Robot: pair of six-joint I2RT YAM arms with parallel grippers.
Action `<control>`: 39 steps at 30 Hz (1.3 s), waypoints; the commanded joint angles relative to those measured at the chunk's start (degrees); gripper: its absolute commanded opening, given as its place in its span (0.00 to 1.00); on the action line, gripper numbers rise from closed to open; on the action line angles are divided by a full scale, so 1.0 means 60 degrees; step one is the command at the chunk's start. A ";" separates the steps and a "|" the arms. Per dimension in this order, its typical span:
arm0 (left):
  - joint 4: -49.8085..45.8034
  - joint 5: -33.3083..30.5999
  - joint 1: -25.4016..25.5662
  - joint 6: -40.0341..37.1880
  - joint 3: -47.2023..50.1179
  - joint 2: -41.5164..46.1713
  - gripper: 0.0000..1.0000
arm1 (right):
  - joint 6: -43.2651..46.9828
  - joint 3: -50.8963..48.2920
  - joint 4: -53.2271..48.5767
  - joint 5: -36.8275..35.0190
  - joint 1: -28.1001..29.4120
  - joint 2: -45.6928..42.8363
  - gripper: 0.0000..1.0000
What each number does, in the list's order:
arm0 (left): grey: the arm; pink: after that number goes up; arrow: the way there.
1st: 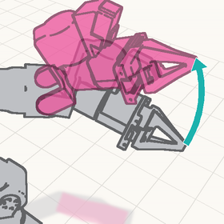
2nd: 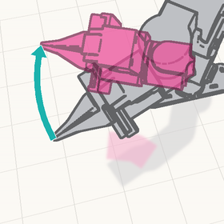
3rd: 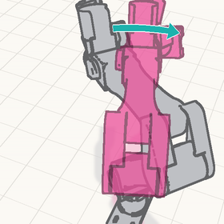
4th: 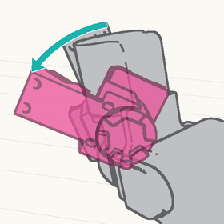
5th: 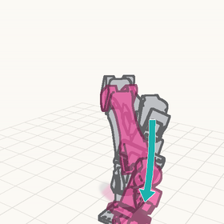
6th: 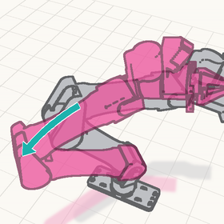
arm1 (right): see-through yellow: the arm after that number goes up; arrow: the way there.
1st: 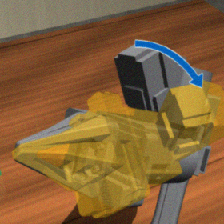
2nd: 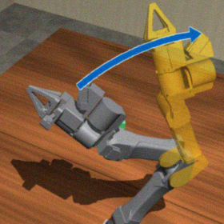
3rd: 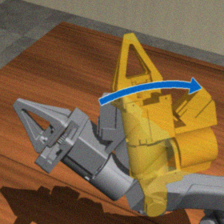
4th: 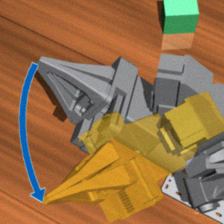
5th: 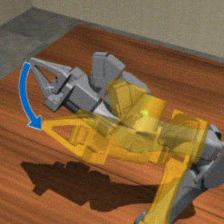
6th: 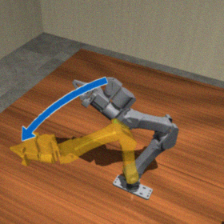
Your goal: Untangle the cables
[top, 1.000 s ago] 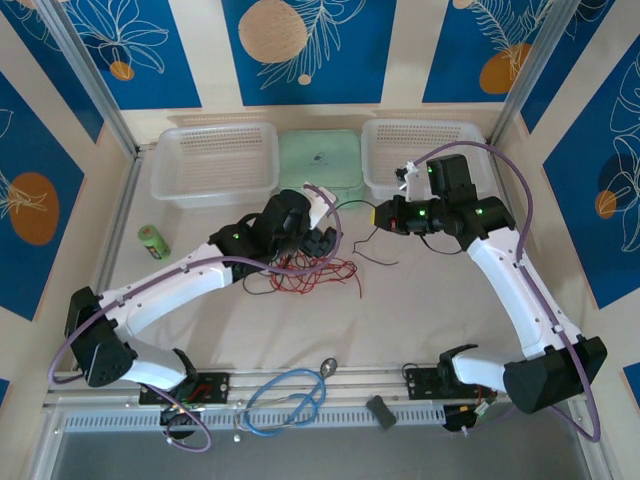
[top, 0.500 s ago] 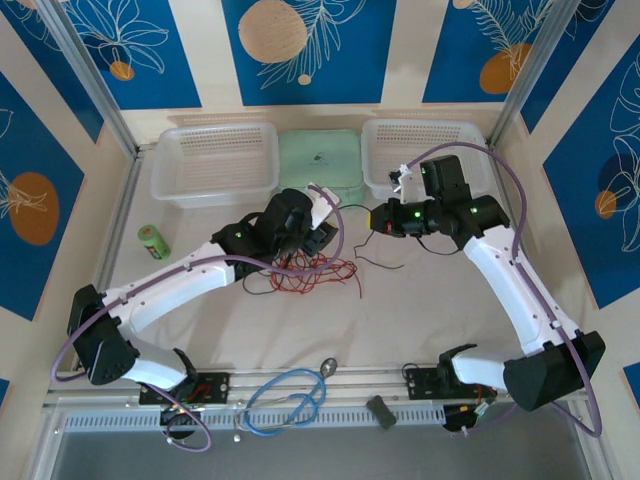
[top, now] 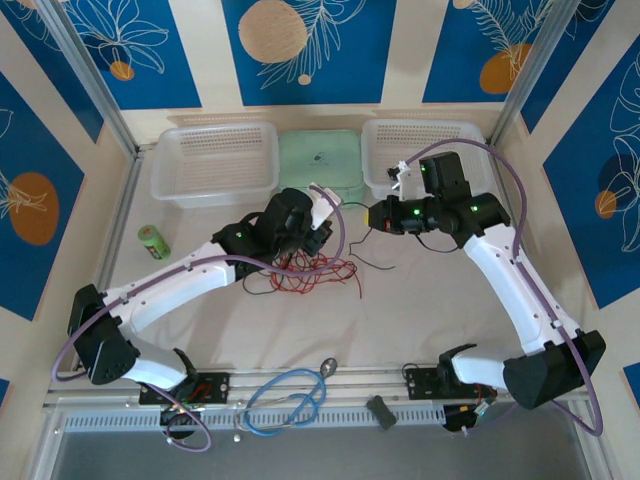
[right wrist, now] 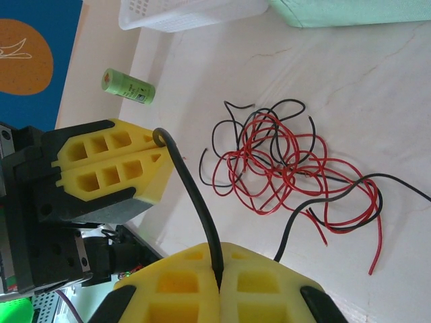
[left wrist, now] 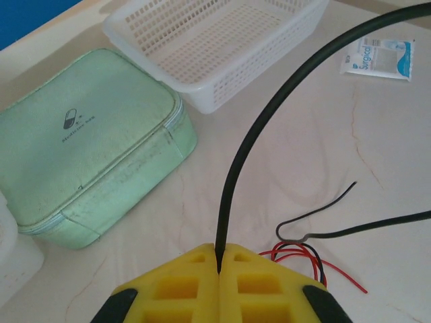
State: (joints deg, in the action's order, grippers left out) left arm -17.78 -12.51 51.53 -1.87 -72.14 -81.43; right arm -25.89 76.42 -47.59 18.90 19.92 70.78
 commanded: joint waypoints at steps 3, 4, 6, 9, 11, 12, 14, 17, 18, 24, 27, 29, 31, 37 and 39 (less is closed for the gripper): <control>0.0359 -0.0021 -0.0105 -0.0127 0.0285 0.0777 0.00 | -0.0035 0.0300 -0.0062 0.0490 0.0129 -0.0020 0.00; 0.0312 0.0084 -0.0128 -0.0139 0.0336 0.0902 0.00 | -0.0050 0.0294 -0.0064 0.0520 0.0149 -0.0033 0.00; 0.0187 0.0553 -0.0194 -0.0129 0.0411 0.1247 0.00 | -0.0102 0.0300 -0.0011 0.0600 0.0251 -0.0056 0.00; -0.0010 0.1199 -0.0267 -0.0027 0.0458 0.1704 0.00 | -0.0207 0.0216 0.0158 0.0616 0.0461 -0.0150 0.00; -0.0247 0.1455 -0.0297 0.0018 0.0387 0.1923 0.00 | -0.0294 0.0147 0.0280 0.0615 0.0557 -0.0217 0.02; -0.0398 0.1477 -0.0297 0.0026 0.0302 0.1989 0.00 | -0.0362 0.0091 0.0368 0.0615 0.0597 -0.0251 0.08; -0.0636 0.1395 -0.0297 0.0033 0.0117 0.2085 0.00 | -0.0510 -0.0027 0.0557 0.0630 0.0620 -0.0349 0.28; -0.0899 0.1081 -0.0297 0.0077 -0.0132 0.2123 0.00 | -0.0739 -0.0266 0.0866 0.0569 0.0627 -0.0497 0.59; -0.0992 0.0916 -0.0297 0.0113 -0.0255 0.2095 0.00 | -0.0863 -0.0392 0.0959 0.0472 0.0627 -0.0599 0.69; -0.1714 0.0274 -0.0297 0.0311 -0.1018 0.1788 0.00 | -0.2456 -0.1632 0.0794 -0.1211 0.0293 -0.1341 0.76; -0.1754 0.0197 -0.0297 0.0333 -0.1065 0.1680 0.00 | -0.3243 -0.2664 0.0797 -0.1941 -0.0201 -0.1684 0.75; -0.1742 0.0190 -0.0297 0.0355 -0.1044 0.1630 0.00 | -0.3557 -0.3229 0.0742 -0.2182 -0.0573 -0.1677 0.75; -0.1730 0.0198 -0.0297 0.0370 -0.1014 0.1593 0.00 | -0.3815 -0.3855 0.1048 -0.1982 -0.0955 -0.1568 0.74; -0.1651 0.0109 -0.0297 0.0379 -0.1096 0.1614 0.00 | -0.4325 -0.5169 0.2492 -0.1342 -0.1328 -0.0708 0.72; -0.1687 0.0026 -0.0297 0.0363 -0.1270 0.1616 0.00 | -0.4393 -0.5339 0.3006 -0.1042 -0.1284 -0.0366 0.70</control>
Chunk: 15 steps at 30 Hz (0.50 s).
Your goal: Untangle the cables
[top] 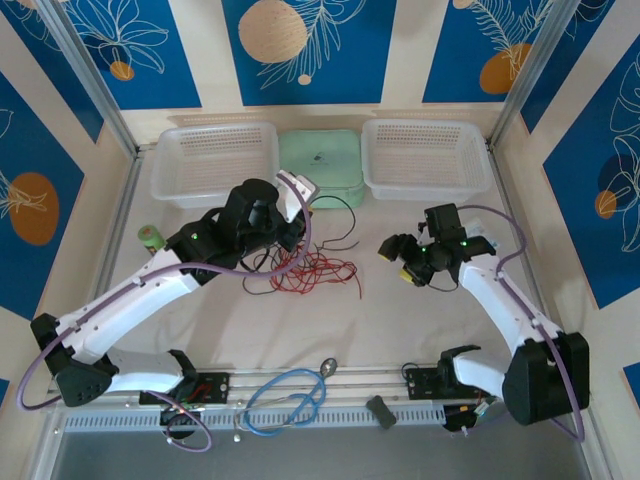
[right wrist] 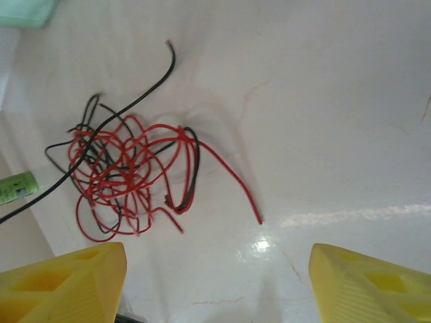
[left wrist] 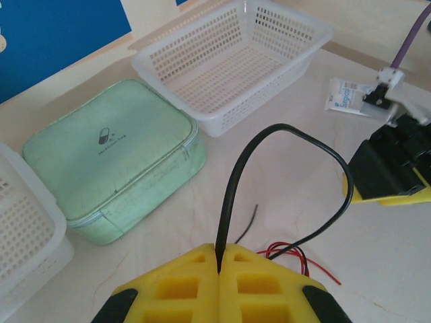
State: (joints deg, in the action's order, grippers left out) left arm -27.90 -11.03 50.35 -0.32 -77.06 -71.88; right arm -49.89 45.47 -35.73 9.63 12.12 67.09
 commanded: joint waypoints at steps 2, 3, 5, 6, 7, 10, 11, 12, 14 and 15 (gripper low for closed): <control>-0.0125 -0.0517 -0.0099 0.0061 -0.0828 -0.0060 0.00 | -0.0330 -0.0173 0.1189 0.0491 0.0162 0.0543 0.69; -0.0224 -0.0779 -0.0101 0.0053 -0.1041 -0.0122 0.00 | -0.0291 -0.0150 0.1160 0.0420 0.0223 0.0630 0.68; -0.0462 -0.1718 -0.0108 0.0003 -0.1688 -0.0342 0.00 | -0.0215 -0.0138 0.1129 0.0315 0.0291 0.0705 0.68; -0.0550 -0.2164 -0.0131 -0.0031 -0.1979 -0.0447 0.00 | -0.0182 -0.0156 0.1128 0.0290 0.0309 0.0678 0.68; -0.0678 -0.2620 -0.0210 -0.0049 -0.2327 -0.0596 0.00 | -0.0138 -0.0203 0.1122 0.0271 0.0339 0.0615 0.67; -0.1075 -0.3324 -0.0728 0.0031 -0.3290 -0.1009 0.00 | -0.0031 -0.0361 0.1008 0.0197 0.0396 0.0352 0.67; -0.1164 -0.3403 -0.1013 0.0077 -0.3586 -0.1145 0.00 | 0.0012 -0.0424 0.0958 0.0170 0.0419 0.0244 0.67; -0.1239 -0.3424 -0.1274 0.0143 -0.3782 -0.1245 0.00 | 0.0019 -0.0495 0.0928 0.0149 0.0442 0.0142 0.67; -0.1366 -0.3372 -0.1954 0.0338 -0.4195 -0.1496 0.00 | 0.0046 -0.0664 0.0850 0.0124 0.0492 -0.0071 0.67; -0.1413 -0.3296 -0.2239 0.0394 -0.4344 -0.1610 0.00 | 0.0054 -0.0716 0.0815 0.0124 0.0534 -0.0154 0.67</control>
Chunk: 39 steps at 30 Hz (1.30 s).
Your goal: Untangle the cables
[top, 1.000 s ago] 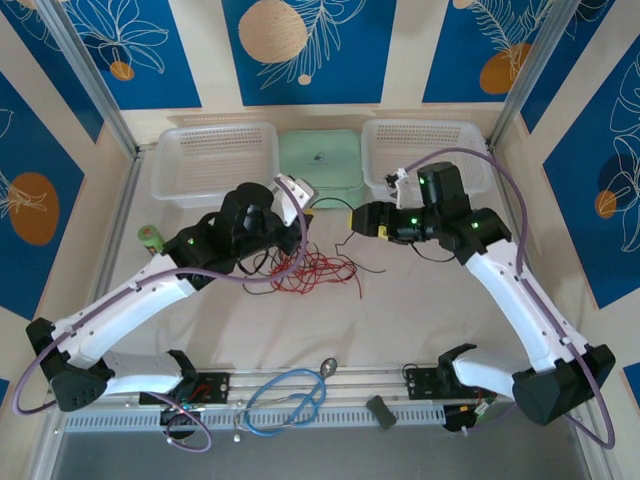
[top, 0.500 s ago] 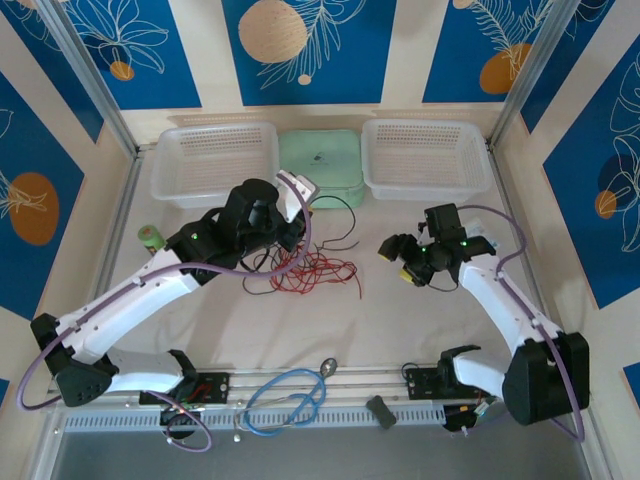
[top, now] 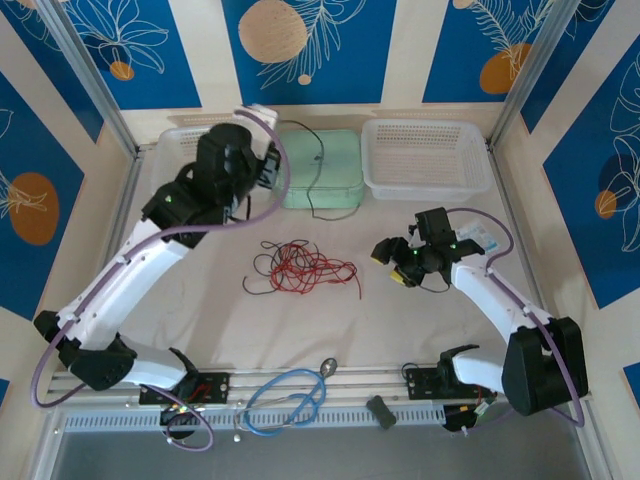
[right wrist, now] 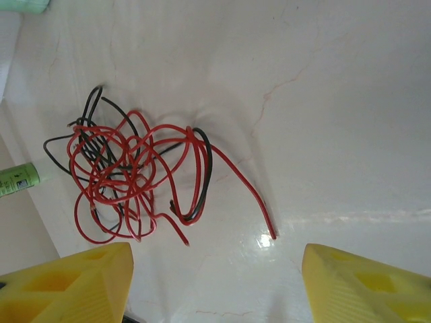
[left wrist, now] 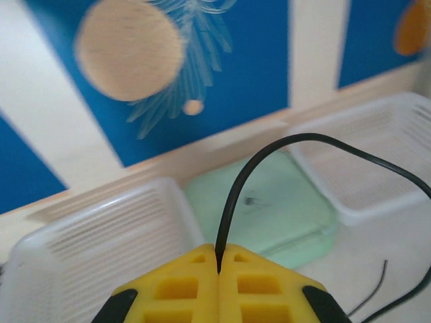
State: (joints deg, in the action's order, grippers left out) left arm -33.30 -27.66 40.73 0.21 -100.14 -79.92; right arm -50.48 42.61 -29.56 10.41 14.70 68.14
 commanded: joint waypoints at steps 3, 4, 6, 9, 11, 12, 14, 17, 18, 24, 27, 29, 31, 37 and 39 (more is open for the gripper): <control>-0.0588 -0.0225 -0.1533 0.0461 -0.0904 -0.0638 0.00 | 0.0138 -0.0425 -0.0322 -0.0022 0.0223 -0.0564 0.67; -0.0561 -0.0062 -0.1837 0.0470 -0.1018 -0.0793 0.00 | 0.0134 -0.0473 -0.0343 -0.0008 0.0269 -0.0638 0.67; -0.0522 0.0247 -0.2398 0.0469 -0.1352 -0.1107 0.00 | 0.0112 -0.0588 -0.0389 0.0005 0.0376 -0.0747 0.67; -0.0617 0.0639 -0.3149 0.0450 -0.2263 -0.1707 0.00 | 0.0052 -0.0761 -0.0420 -0.0021 0.0572 -0.0881 0.67; -0.0643 0.0767 -0.3547 0.0387 -0.2928 -0.2106 0.00 | -0.0069 -0.0907 -0.0384 -0.0078 0.0736 -0.0938 0.66; -0.0646 0.0830 -0.3711 0.0357 -0.3201 -0.2280 0.00 | -0.0115 -0.0968 -0.0351 -0.0094 0.0804 -0.0942 0.66; -0.0632 0.0902 -0.4037 0.0333 -0.3685 -0.2610 0.00 | -0.0263 -0.1111 -0.0254 -0.0140 0.0953 -0.0927 0.66; -0.0624 0.0926 -0.4443 0.0344 -0.4030 -0.3026 0.00 | -0.0400 -0.1185 -0.0150 -0.0157 0.1147 -0.0834 0.66; -0.0619 0.0951 -0.4568 0.0395 -0.3993 -0.3116 0.00 | -0.0418 -0.1176 -0.0135 -0.0189 0.1190 -0.0800 0.66; 0.0081 0.1229 -0.5185 0.0939 -0.2329 -0.3400 0.00 | -0.0451 -0.0940 -0.0231 -0.0284 0.1457 -0.0607 0.65; 0.0530 0.1588 -0.5430 0.1377 -0.1301 -0.3599 0.00 | -0.0449 -0.0849 -0.0324 -0.0379 0.1548 -0.0575 0.65; 0.0693 0.1860 -0.5569 0.1675 -0.0841 -0.3878 0.00 | -0.0449 -0.0833 -0.0382 -0.0450 0.1607 -0.0562 0.65; 0.0630 0.2024 -0.5665 0.1908 -0.0672 -0.4247 0.00 | -0.0441 -0.0832 -0.0444 -0.0566 0.1699 -0.0525 0.65; -0.0085 0.2998 -0.5748 0.2449 -0.0889 -0.5474 0.11 | -0.0522 -0.0659 -0.0501 -0.1032 0.2230 -0.0021 0.63; -0.0345 0.3436 -0.5748 0.2545 -0.1090 -0.5741 0.24 | -0.0506 -0.0473 -0.0508 -0.1249 0.2516 0.0271 0.63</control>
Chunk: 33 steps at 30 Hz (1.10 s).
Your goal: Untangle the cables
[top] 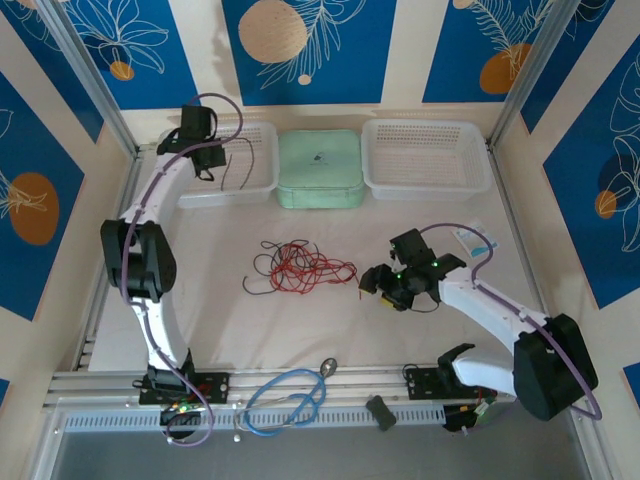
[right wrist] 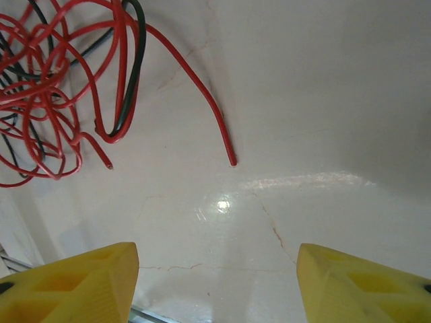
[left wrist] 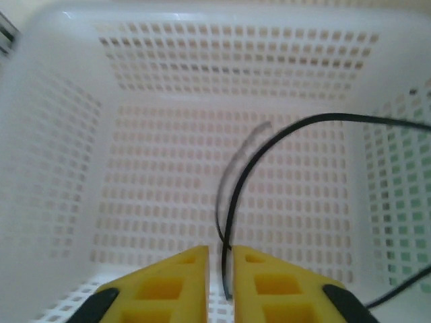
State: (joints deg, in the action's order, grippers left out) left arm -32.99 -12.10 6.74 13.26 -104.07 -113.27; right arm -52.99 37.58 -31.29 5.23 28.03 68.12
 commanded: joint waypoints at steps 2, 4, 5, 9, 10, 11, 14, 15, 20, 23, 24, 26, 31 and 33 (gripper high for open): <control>-0.0606 0.1256 -0.0087 0.0440 -0.0657 -0.0346 0.45 | 0.0065 0.0676 -0.0359 -0.0747 0.0609 0.0675 0.61; -0.0822 0.1526 -0.0071 0.0470 -0.0926 -0.0423 0.60 | 0.0284 0.1074 -0.0725 -0.1300 0.0914 0.1131 0.59; -0.0971 0.1661 -0.0069 0.0461 -0.1099 -0.0443 0.65 | 0.0426 0.1303 -0.0957 -0.1623 0.1073 0.1374 0.58; -0.1428 0.2146 -0.0055 0.0370 -0.1757 -0.0311 0.76 | 0.0909 0.2112 -0.1639 -0.2410 0.1635 0.2350 0.54; -0.1557 0.2277 -0.0054 0.0345 -0.1932 -0.0225 0.82 | 0.0998 0.2339 -0.1768 -0.2504 0.1817 0.2605 0.52; -0.1702 0.2368 -0.0054 0.0307 -0.2102 -0.0136 0.86 | 0.1034 0.2566 -0.1862 -0.2578 0.2035 0.2827 0.51; -0.1975 0.2592 -0.0025 0.0238 -0.2385 0.0308 0.91 | 0.1119 0.3233 -0.1987 -0.2673 0.2803 0.3264 0.50; -0.2021 0.2648 -0.0011 0.0224 -0.2360 0.0519 0.92 | 0.1165 0.3485 -0.2062 -0.2706 0.3055 0.3381 0.50; -0.2207 0.2792 0.0076 0.0515 -0.1414 0.2108 0.93 | 0.1248 0.4868 -0.2897 -0.3244 0.3925 0.4172 0.50; -0.2232 0.2793 0.0134 0.0970 0.0008 0.3296 0.93 | 0.1337 0.5444 -0.2894 -0.3130 0.4074 0.4460 0.49; -0.2127 0.2805 0.0163 0.1176 0.0729 0.3811 0.93 | 0.1422 0.5719 -0.2872 -0.3072 0.4115 0.4575 0.48; -0.1745 0.2864 0.0241 0.1555 0.2185 0.4747 0.93 | 0.1671 0.6367 -0.2919 -0.2999 0.4215 0.4900 0.47; -0.1127 0.2939 0.0370 0.2262 0.5229 0.6693 0.93 | 0.2412 0.8361 -0.3252 -0.2780 0.4221 0.6236 0.44; -0.1168 0.2925 0.0375 0.2344 0.5790 0.7265 0.92 | 0.2636 0.9042 -0.3358 -0.2751 0.4196 0.6821 0.43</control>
State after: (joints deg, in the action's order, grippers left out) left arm -41.08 4.58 8.56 24.27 -73.12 -72.47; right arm -40.47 87.72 -48.66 -11.81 52.93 105.56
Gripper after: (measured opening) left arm 0.924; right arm 0.435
